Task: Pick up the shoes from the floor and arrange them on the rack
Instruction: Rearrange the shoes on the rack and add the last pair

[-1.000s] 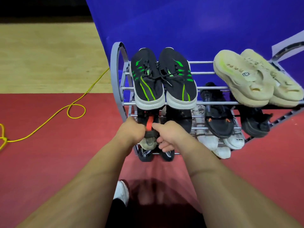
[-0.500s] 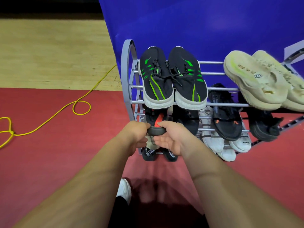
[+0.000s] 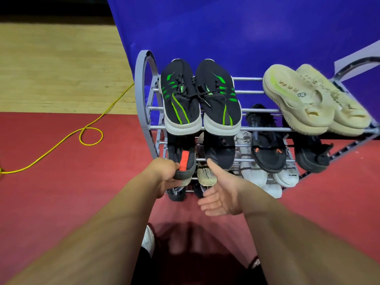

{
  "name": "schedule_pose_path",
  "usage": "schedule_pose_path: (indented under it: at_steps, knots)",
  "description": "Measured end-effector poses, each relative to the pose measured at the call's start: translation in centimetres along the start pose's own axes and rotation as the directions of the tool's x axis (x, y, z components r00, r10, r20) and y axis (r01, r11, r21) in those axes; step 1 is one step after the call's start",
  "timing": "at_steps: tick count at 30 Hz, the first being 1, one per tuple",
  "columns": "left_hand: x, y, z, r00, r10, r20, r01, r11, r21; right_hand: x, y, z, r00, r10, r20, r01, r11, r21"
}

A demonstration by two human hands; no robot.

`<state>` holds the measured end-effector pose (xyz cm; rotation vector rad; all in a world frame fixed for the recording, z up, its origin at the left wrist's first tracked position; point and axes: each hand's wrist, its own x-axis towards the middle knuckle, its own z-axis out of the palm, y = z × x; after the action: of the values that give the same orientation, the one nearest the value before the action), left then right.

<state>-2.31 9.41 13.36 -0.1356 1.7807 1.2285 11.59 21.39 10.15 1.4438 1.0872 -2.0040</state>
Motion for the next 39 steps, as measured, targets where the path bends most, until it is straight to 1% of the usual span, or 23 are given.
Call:
schedule_pose_path:
  at_steps: [2, 4, 5, 6, 10, 15, 20, 23, 26, 32, 35, 38, 39]
  knots:
    - [0.4, -0.1, 0.2, 1.000, -0.010, -0.008, 0.010, 1.000, 0.001, 0.4, -0.2, -0.3, 0.998, -0.059, -0.034, 0.064, 0.985, 0.158]
    - [0.9, -0.2, 0.4, 1.000, -0.016, -0.023, 0.017, 1.000, 0.014, 1.0, -0.8, -0.7, 0.984, -0.137, -0.111, 0.168, 0.918, 0.358]
    - [1.1, -0.2, 0.5, 0.999, -0.020, -0.033, 0.021, 1.000, 0.012, 1.2, -1.1, -0.9, 0.974, -0.165, -0.154, 0.215, 0.885, 0.414]
    - [1.3, -0.2, 0.6, 0.999, -0.023, -0.041, 0.023, 1.000, 0.002, 1.4, -1.4, -1.1, 0.966, -0.182, -0.184, 0.246, 0.868, 0.432]
    - [1.6, -0.3, 1.3, 0.999, -0.030, -0.036, 0.028, 0.999, -0.033, 1.3, -2.1, -1.1, 0.937, -0.256, -0.237, 0.337, 0.841, 0.424]
    - [1.2, -0.2, 2.9, 0.999, 0.009, -0.038, -0.010, 0.999, -0.031, 0.2, -3.5, -0.6, 0.884, -0.409, -0.226, 0.465, 0.725, 0.509]
    - [0.7, -0.1, 4.6, 1.000, 0.017, -0.013, -0.017, 1.000, -0.016, -1.5, -4.0, -1.2, 0.852, -0.458, -0.253, 0.518, 0.675, 0.525]
    - [0.6, -0.1, 5.6, 0.999, 0.032, 0.012, -0.032, 0.999, -0.013, -2.0, -4.3, -1.9, 0.843, -0.473, -0.257, 0.533, 0.668, 0.520]
    - [1.0, -0.2, 6.9, 0.999, 0.052, -0.002, -0.052, 0.999, 0.002, -2.3, -4.6, -2.7, 0.831, -0.497, -0.248, 0.549, 0.666, 0.504]
    - [1.7, -0.4, 8.5, 0.997, 0.083, 0.003, -0.083, 0.991, 0.107, -3.1, -4.8, -4.0, 0.816, -0.524, -0.245, 0.572, 0.671, 0.471]
    - [1.4, -0.2, 8.1, 0.992, 0.122, 0.028, -0.125, 0.983, 0.134, -3.3, -5.0, -4.4, 0.816, -0.523, -0.245, 0.572, 0.677, 0.462]
    - [0.6, 0.2, 6.6, 0.980, 0.198, 0.028, -0.200, 0.957, 0.209, -3.4, -5.0, -4.0, 0.815, -0.529, -0.237, 0.574, 0.677, 0.460]
    - [0.4, 0.4, 5.9, 0.974, 0.226, 0.025, -0.226, 0.952, 0.207, -3.5, -4.9, -3.7, 0.815, -0.533, -0.228, 0.573, 0.680, 0.458]
